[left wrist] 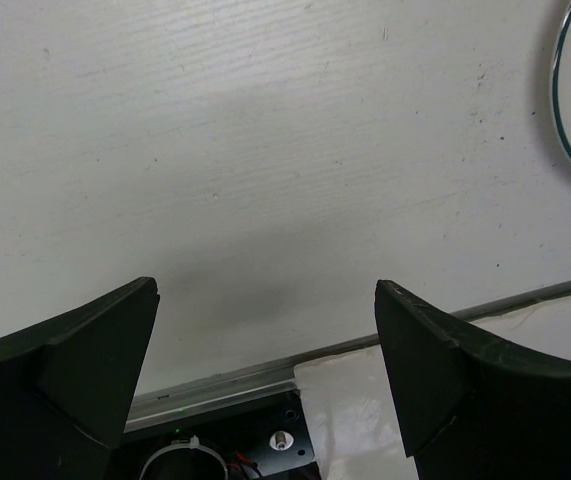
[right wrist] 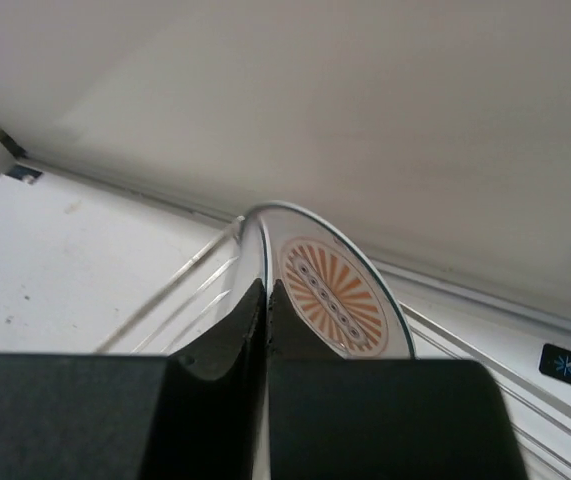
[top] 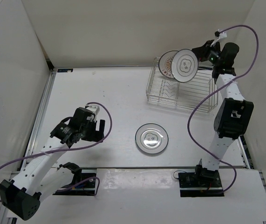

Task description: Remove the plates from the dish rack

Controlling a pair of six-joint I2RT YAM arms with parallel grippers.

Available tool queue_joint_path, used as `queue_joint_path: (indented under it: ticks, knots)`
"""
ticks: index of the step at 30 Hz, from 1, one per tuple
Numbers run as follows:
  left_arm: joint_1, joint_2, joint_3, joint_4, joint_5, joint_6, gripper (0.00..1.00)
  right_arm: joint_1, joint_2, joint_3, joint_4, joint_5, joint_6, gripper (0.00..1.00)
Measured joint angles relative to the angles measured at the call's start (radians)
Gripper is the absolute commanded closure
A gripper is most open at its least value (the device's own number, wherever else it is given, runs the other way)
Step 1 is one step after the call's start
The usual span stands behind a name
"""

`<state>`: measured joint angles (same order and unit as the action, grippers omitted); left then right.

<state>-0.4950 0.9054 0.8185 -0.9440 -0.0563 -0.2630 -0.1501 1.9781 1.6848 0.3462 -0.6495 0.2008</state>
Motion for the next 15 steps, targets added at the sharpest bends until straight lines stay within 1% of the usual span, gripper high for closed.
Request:
queue_joint_path:
  ticks: [3, 6, 10, 15]
  knots:
    - [0.000, -0.024, 0.000, 0.013, -0.011, 0.000, 0.00, 0.001, -0.071, -0.015, 0.003, 0.000, 0.035, 1.00]
    - [0.000, -0.012, 0.000, 0.011, -0.015, 0.000, 0.00, 0.002, -0.154, -0.070, 0.001, 0.003, 0.059, 1.00]
    - [0.000, 0.011, 0.000, 0.010, -0.016, 0.000, 0.00, 0.002, -0.252, -0.172, -0.001, 0.001, 0.074, 1.00]
    - [0.000, 0.014, 0.000, 0.010, -0.016, 0.000, 0.00, 0.002, -0.335, -0.348, -0.005, 0.018, 0.074, 1.00]
